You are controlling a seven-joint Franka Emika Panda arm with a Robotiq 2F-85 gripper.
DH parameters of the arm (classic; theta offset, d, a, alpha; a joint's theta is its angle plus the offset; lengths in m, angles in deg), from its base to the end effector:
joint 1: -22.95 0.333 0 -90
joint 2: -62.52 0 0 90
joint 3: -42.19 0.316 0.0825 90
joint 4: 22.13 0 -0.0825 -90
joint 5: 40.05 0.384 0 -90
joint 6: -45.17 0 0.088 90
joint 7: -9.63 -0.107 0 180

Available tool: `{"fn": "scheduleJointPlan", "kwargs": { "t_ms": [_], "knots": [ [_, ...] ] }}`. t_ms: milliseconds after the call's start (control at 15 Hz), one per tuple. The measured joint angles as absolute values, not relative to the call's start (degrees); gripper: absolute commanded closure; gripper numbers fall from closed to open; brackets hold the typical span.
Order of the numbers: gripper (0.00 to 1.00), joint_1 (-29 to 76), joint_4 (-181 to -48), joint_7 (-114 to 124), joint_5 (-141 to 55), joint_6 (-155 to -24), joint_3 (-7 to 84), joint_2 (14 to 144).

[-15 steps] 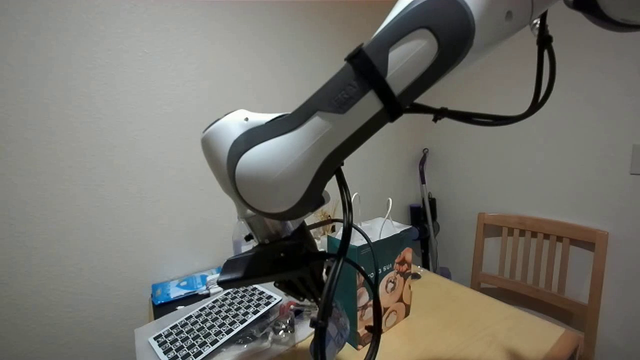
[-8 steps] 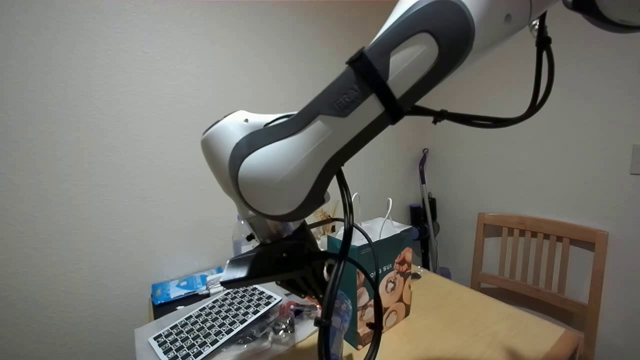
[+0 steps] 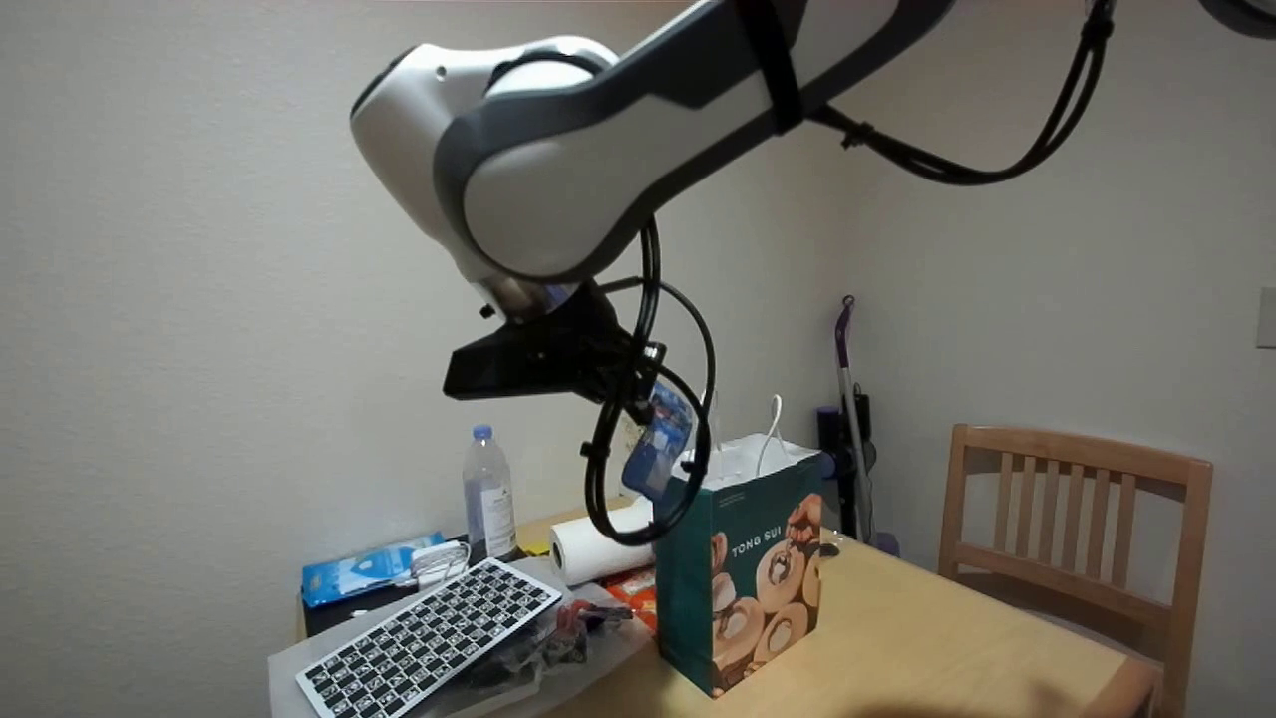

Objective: Put the blue packet in the green bag

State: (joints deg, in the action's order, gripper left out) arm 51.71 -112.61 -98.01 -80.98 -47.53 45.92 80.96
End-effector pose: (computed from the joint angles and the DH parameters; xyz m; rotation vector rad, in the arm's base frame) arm 0.5706 0.2781 0.4556 2.1313 -1.4142 0.7365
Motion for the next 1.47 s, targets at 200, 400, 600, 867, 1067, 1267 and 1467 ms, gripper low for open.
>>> {"fn": "scheduleJointPlan", "kwargs": {
  "t_ms": [200, 400, 600, 867, 1067, 1267, 1467],
  "knots": [
    [0.99, 51.6, -108.7, -103.0, -85.5, -41.7, 46.2, 80.6],
    [0.99, 50.9, -107.9, -105.1, -85.7, -39.9, 46.7, 80.6],
    [0.99, 50.8, -107.9, -105.5, -85.7, -39.8, 46.9, 80.7],
    [0.62, 50.3, -107.9, -105.5, -85.7, -40.0, 47.7, 80.8],
    [0.42, 49.2, -107.9, -105.5, -84.8, -43.1, 49.6, 81.9],
    [0.23, 49.1, -107.9, -105.5, -84.8, -46.5, 50.8, 84.9],
    [0.29, 49.6, -108.0, -105.5, -86.1, -47.8, 51.3, 87.8]
  ]
}}
